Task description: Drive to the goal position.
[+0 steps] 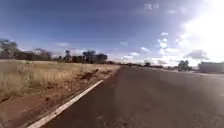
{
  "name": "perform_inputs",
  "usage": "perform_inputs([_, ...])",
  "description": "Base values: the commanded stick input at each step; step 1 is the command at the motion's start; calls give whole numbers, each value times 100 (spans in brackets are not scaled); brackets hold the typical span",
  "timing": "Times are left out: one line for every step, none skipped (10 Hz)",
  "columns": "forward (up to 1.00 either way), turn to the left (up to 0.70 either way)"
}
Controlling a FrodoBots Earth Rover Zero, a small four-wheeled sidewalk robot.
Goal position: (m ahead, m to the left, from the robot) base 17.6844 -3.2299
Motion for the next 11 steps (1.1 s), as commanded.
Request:
perform_inputs([50,0])
perform_inputs([50,0])
perform_inputs([50,-21])
perform_inputs([50,-45])
perform_inputs([50,-50])
perform_inputs([50,-50])
perform_inputs([50,-50])
perform_inputs([50,-50])
perform_inputs([50,-31])
perform_inputs([50,-9])
perform_inputs([50,0])
